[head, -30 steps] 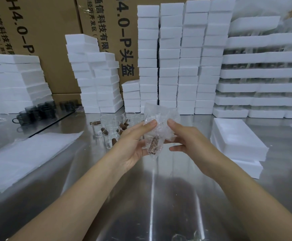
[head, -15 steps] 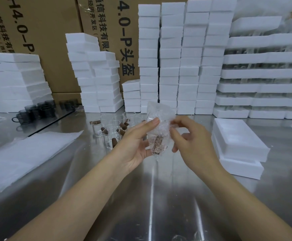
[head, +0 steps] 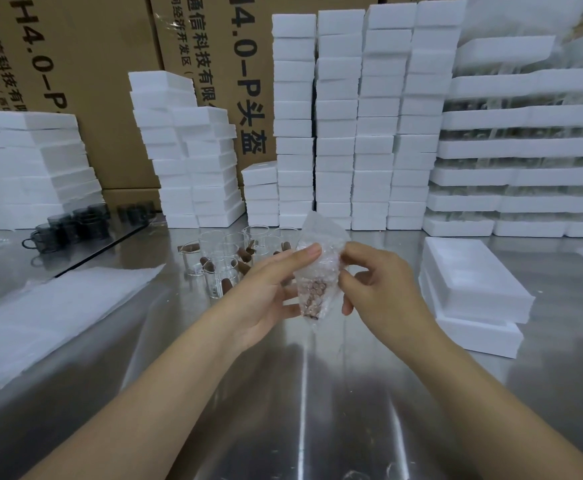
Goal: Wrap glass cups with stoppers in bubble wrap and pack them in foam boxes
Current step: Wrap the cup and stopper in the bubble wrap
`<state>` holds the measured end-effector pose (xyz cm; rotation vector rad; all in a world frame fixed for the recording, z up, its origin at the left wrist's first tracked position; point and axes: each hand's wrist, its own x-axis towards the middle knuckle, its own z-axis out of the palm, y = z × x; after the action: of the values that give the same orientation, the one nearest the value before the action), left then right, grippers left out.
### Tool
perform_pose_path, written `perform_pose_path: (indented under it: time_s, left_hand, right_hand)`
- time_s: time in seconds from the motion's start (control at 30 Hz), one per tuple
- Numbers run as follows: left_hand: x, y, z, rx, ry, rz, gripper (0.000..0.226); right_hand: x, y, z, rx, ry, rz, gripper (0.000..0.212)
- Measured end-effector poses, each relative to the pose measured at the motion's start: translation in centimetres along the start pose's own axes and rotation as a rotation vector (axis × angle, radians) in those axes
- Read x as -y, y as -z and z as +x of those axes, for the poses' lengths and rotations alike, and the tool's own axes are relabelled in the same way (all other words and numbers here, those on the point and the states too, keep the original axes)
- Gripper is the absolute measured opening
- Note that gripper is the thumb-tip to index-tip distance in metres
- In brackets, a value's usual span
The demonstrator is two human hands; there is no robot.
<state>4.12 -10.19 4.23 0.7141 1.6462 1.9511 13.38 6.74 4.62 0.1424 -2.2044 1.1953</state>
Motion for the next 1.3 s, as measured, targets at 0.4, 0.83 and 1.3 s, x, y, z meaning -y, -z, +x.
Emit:
perform_pose_path:
  time_s: [0.4, 0.83, 1.3]
  left_hand:
    - [0.8, 0.2, 0.0, -0.116, 0.094, 0.092, 0.081]
    - [0.3, 0.5, 0.7, -0.348, 0.173, -0.654, 0.081]
    - [-0.9, -0.7, -0.1, -0.233, -0.044, -0.514, 0.052]
  right_hand:
    - [-1.1, 0.5, 0.4, 0.322, -0.156, -0.178, 0.046]
    - [-2.3, 2.8, 1.3, -0.212, -0.439, -0.229, 0.046]
    - [-3.8, 3.6, 1.5, -0.292, -0.503, -0.226, 0.054]
